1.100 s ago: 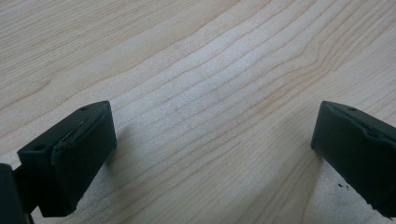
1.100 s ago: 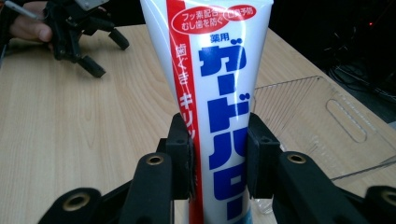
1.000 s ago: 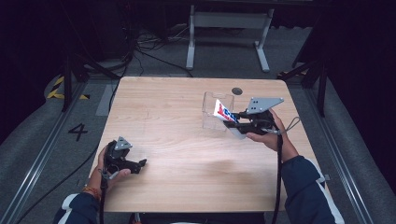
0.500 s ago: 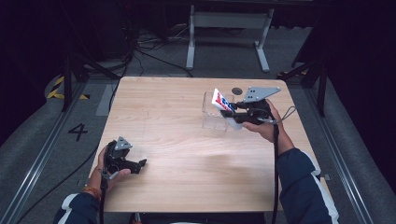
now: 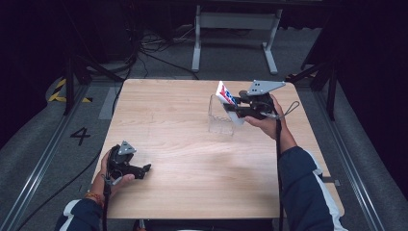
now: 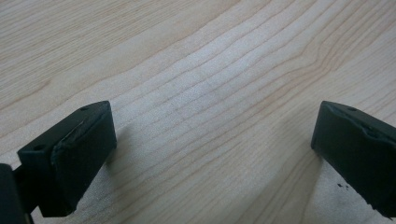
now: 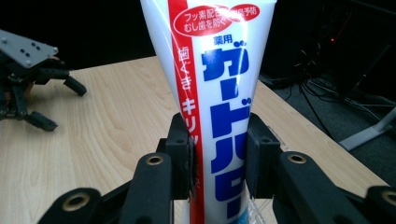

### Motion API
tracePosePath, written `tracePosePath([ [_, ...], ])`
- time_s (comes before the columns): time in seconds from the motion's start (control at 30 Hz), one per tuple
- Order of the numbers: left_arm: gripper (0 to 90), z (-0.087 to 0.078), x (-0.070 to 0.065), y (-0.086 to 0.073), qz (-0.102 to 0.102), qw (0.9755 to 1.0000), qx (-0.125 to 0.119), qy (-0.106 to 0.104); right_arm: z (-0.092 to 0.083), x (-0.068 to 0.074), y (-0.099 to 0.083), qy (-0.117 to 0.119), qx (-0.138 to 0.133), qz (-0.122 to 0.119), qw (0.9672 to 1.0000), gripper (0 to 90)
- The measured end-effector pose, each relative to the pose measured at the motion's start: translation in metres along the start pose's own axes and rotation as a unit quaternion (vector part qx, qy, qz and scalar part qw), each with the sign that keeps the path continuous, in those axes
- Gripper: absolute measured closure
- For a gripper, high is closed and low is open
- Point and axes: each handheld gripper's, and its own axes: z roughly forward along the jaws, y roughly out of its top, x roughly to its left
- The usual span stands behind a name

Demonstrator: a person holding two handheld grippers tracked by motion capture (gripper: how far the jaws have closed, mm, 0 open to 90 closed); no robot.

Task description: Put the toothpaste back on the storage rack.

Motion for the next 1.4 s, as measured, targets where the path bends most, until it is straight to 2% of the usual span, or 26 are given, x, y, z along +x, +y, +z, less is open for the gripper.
tracePosePath([
  [0.83, 0.4, 0.0, 0.0, 0.0, -0.001, 1.0, -0.001, 0.0, 0.025, -0.027, -0.003, -0.034, -0.016, 0.033, 0.9987, 68.2],
  [1.4, 0.4, 0.0, 0.0, 0.0, -0.001, 1.0, -0.001, 0.0, 0.042, -0.041, -0.022, -0.061, -0.013, 0.06, 0.9962, 68.1],
])
